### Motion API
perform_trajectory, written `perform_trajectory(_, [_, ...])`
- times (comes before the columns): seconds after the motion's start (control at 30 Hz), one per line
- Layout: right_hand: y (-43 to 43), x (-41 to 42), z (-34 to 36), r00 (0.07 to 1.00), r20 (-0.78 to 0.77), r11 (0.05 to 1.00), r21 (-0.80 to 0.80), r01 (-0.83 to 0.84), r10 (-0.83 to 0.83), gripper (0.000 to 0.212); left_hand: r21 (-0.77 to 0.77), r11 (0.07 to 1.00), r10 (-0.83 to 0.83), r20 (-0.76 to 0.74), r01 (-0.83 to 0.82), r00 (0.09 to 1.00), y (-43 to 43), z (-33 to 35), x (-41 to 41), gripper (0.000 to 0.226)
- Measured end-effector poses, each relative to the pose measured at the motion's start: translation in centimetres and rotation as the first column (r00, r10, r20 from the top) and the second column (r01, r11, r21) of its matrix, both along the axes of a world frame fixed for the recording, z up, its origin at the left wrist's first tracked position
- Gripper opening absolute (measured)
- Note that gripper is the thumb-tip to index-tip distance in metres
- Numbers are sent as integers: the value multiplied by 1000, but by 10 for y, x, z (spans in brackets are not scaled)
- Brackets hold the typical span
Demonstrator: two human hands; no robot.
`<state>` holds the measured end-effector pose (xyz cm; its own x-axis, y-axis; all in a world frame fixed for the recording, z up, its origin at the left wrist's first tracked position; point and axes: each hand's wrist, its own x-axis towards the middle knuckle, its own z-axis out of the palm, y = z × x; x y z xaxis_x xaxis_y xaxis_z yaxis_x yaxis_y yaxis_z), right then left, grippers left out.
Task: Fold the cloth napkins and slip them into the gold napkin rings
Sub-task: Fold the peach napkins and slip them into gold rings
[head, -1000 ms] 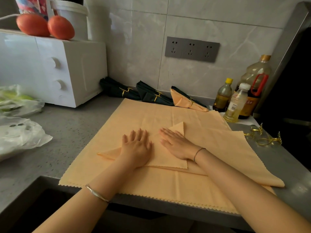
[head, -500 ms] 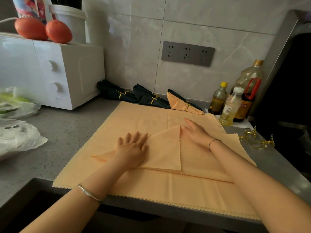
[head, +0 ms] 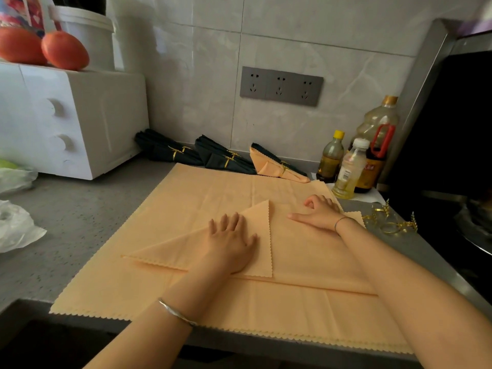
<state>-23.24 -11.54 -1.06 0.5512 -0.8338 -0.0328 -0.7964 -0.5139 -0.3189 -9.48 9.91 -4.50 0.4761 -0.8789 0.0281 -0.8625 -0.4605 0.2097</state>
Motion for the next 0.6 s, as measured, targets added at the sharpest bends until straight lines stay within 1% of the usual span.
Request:
perform_trajectory(0.13, [-9, -3, 9, 990, -141, 999, 34, 5, 0, 88, 0, 1000, 4, 16, -4, 1000, 0, -3, 0, 67])
perform_trajectory(0.2, [-15, -10, 13, 984, -178, 1000, 16, -2, 5, 87, -8, 1000, 7, 25, -7, 1000, 0, -4, 1, 67])
perform_trajectory(0.27, [-22, -22, 20, 978, -209, 999, -39, -3, -6, 73, -10, 1000, 3, 29, -3, 1000, 0, -3, 2, 67])
perform_trajectory(0.33, [-33, -42, 26, 977, -213, 997, -70, 8, -23, 50, -6, 1000, -3, 26, 3, 1000, 0, -2, 2, 67])
perform_trajectory(0.37, [-39, -54, 29, 979, -203, 997, -75, 16, -31, 39, -6, 1000, -3, 21, 3, 1000, 0, -2, 3, 66])
perform_trajectory(0.4, [-42, -66, 30, 982, -182, 997, -72, 34, -47, 33, -9, 1000, -2, 17, 2, 1000, 0, -2, 2, 66])
perform_trajectory(0.5, [-46, -94, 30, 993, -95, 992, -109, 57, -67, 25, -19, 1000, 8, 20, -8, 1000, 1, -3, 6, 66])
perform_trajectory(0.53, [-43, -102, 31, 997, -44, 990, -130, 58, -65, 20, -22, 1000, 8, 22, -8, 1000, 1, -3, 6, 65])
perform_trajectory(0.6, [-32, -110, 35, 989, 141, 987, -152, 55, -34, 8, -21, 1000, 5, 26, -5, 1000, 1, -2, 4, 63])
